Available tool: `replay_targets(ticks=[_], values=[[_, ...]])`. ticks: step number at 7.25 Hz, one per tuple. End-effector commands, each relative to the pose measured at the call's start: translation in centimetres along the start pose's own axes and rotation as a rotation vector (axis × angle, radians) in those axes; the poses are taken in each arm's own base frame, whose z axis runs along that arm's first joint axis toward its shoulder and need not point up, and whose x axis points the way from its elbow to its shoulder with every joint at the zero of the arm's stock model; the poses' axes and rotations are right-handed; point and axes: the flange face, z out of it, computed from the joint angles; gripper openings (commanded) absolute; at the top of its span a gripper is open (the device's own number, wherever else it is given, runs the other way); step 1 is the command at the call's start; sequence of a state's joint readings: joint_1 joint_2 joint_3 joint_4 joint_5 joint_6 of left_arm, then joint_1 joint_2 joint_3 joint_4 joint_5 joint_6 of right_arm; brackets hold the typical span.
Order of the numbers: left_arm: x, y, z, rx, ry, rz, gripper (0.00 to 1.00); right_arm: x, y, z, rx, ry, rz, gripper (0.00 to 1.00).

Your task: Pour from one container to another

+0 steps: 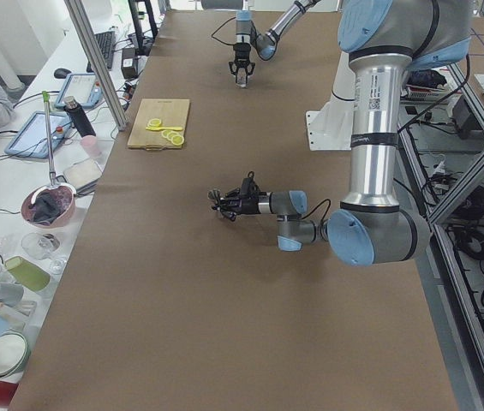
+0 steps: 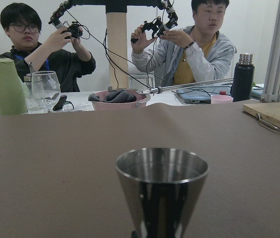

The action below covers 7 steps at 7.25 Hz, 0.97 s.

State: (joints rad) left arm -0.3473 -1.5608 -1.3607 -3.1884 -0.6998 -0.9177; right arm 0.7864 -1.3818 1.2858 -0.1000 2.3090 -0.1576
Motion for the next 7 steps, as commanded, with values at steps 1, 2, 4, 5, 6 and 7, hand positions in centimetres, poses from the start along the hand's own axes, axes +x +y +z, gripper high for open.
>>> replay_targets(ticks=[1,2,4,5,6,7], values=[[0.4,0.4,-0.3,-0.009,0.011,0.001,0.64,0.1,-0.1,0.0,0.001,0.001,0.000,1.00],[0.5,0.5,-0.3,-0.015,0.014,0.002,0.88,0.0,-0.1,0.0,0.001,0.000,0.000,1.00],[0.9,-0.1,-0.7,-0.009,0.024,-0.009,0.98,0.1,-0.2,0.0,0.002,0.003,-0.001,1.00],[1.2,-0.7,-1.1,-0.004,0.032,-0.020,0.98,0.2,-0.3,-0.2,0.004,0.005,-0.002,1.00],[-0.1,-1.1,-2.7,-0.019,0.036,-0.001,0.98,0.5,-0.2,-0.7,0.004,0.015,0.000,1.00],[0.1,-1.6,-5.7,-0.056,0.080,-0.005,0.98,1.1,-0.4,-1.8,0.009,0.031,-0.002,1.00]])
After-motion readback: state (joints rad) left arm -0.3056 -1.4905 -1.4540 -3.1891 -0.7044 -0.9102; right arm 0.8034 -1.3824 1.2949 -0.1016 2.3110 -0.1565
